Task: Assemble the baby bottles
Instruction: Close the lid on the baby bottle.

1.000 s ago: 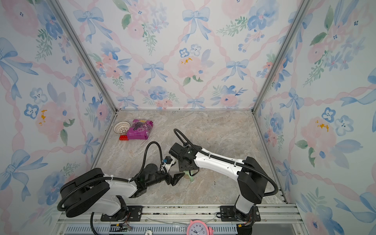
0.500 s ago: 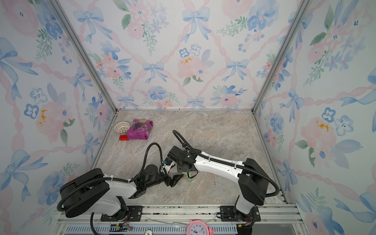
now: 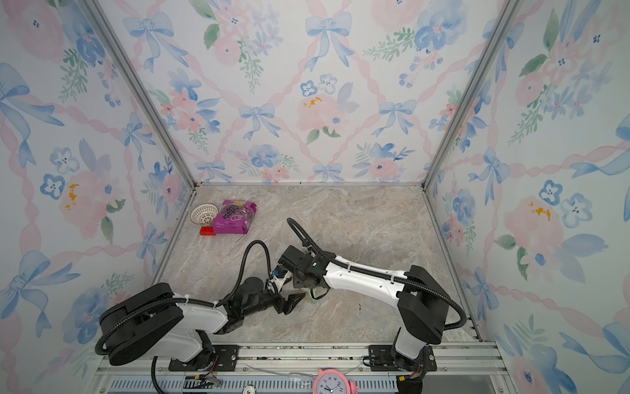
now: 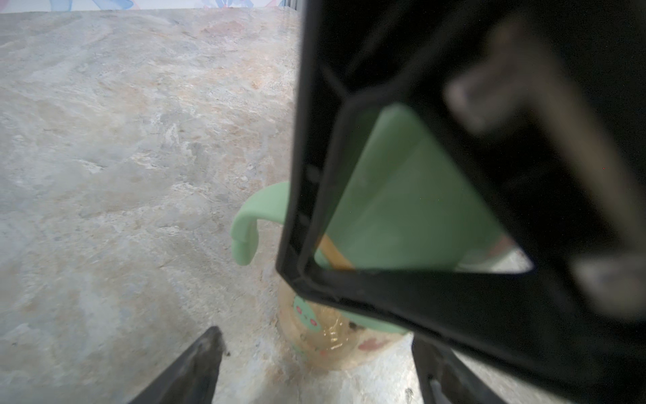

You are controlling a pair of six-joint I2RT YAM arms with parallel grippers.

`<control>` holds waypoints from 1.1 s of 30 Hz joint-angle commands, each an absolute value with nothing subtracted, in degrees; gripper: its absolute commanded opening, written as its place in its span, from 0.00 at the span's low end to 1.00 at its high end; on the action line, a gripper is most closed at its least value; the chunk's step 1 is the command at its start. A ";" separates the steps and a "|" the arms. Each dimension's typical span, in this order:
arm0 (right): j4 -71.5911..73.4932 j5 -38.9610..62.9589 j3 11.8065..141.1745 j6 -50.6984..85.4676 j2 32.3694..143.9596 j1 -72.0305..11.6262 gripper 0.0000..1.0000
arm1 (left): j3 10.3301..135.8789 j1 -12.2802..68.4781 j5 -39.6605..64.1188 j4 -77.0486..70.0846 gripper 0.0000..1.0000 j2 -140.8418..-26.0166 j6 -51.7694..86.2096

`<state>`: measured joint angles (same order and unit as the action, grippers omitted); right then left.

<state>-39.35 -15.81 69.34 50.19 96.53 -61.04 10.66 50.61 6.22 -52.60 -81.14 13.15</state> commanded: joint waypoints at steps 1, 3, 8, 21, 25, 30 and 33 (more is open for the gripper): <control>-36.19 4.78 60.56 53.85 109.82 -63.68 0.58 | 10.39 50.76 5.64 -53.67 0.85 -80.90 12.82; -36.23 5.36 60.72 53.79 110.75 -63.97 0.59 | 10.29 50.79 5.71 -53.69 0.84 -81.08 12.83; -37.07 5.12 61.66 53.79 111.00 -64.43 0.62 | 9.84 50.80 6.18 -54.03 0.84 -80.93 12.85; -48.61 -4.96 73.52 51.56 102.50 -63.60 0.69 | 9.30 50.79 5.88 -52.47 0.91 -76.32 12.48; -49.63 -6.67 76.24 51.44 101.00 -63.58 0.74 | 8.79 50.73 5.97 -52.47 0.91 -75.88 12.55; -49.64 -8.72 77.76 50.64 98.27 -63.61 0.84 | 8.28 50.82 5.89 -51.85 0.92 -74.42 12.24; -49.49 -9.52 78.82 49.48 96.11 -63.34 0.92 | 7.92 50.81 5.90 -50.80 0.94 -72.63 12.14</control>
